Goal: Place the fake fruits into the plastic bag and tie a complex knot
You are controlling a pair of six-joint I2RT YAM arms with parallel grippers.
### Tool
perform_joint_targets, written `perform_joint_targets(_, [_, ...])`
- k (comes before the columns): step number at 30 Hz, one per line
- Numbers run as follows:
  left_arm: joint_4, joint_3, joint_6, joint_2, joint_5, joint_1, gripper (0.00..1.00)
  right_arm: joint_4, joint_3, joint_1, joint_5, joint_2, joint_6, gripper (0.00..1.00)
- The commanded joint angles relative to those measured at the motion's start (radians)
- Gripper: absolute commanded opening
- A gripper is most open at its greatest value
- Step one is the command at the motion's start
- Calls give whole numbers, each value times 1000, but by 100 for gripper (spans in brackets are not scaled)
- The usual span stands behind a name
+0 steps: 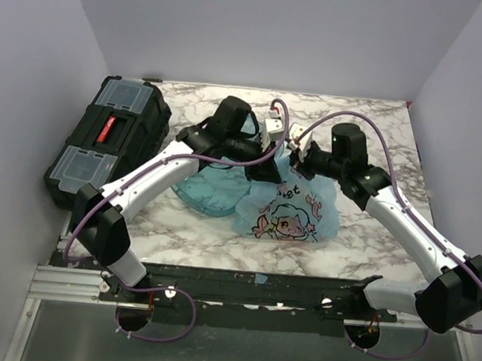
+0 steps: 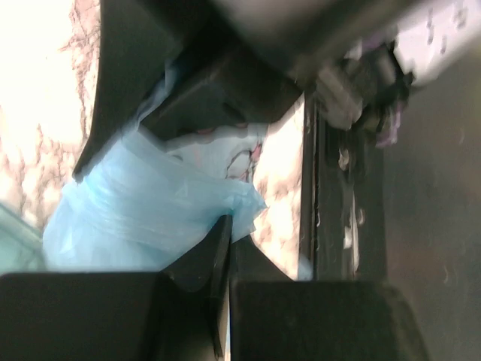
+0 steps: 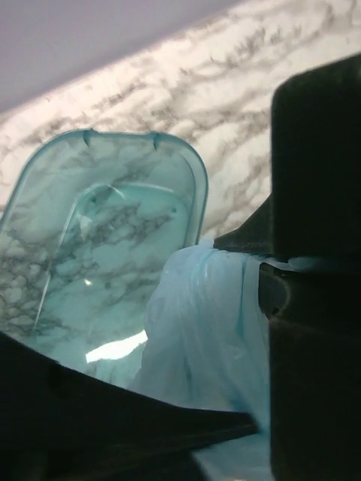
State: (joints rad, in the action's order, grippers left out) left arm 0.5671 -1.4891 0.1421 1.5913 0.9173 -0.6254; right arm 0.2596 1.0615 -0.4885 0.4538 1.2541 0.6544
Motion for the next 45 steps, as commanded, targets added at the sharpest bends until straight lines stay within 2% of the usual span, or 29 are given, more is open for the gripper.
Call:
perform_joint_targets(1, [-171, 150, -188, -10, -264, -95, 0, 46, 66, 2, -54, 35, -301, 1])
perform_joint_targets(6, [-275, 231, -310, 68, -564, -134, 0, 85, 82, 2, -129, 32, -480, 1])
perform_joint_targets(9, [-344, 267, -352, 88, -643, -133, 0, 123, 91, 2, -158, 20, -567, 1])
perform_joint_targets(12, [-429, 308, -381, 62, -555, -97, 0, 153, 60, 2, -174, -20, -598, 1])
perform_joint_targets(16, [-518, 338, -396, -26, -382, -31, 0, 154, -42, 2, -200, -122, -527, 1])
perform_joint_targets(21, [-466, 259, -319, -87, -205, 3, 0, 133, -114, 2, -180, -174, -464, 14])
perform_joint_targets(25, [-403, 193, -285, -100, -134, 9, 0, 123, -118, 2, -144, -140, -438, 18])
perform_joint_targets(30, [-364, 132, -282, -107, -132, 42, 0, 111, -127, 2, -137, -111, -434, 24])
perform_joint_targets(36, [-368, 128, -288, -142, -130, 100, 0, 119, -147, 2, -127, -117, -435, 26])
perform_joint_targets(38, [-380, 143, -280, -159, -109, 104, 0, 117, -149, 3, -128, -118, -438, 23])
perform_joint_targets(39, [-379, 150, -275, -164, -82, 102, 0, 112, -147, 2, -127, -115, -443, 18])
perform_joint_targets(41, [-377, 170, -261, -175, -17, 86, 0, 97, -135, 3, -132, -106, -468, 1])
perform_joint_targets(45, [-307, 246, -121, -203, -39, -39, 0, 56, -86, 2, -183, -77, -619, 1])
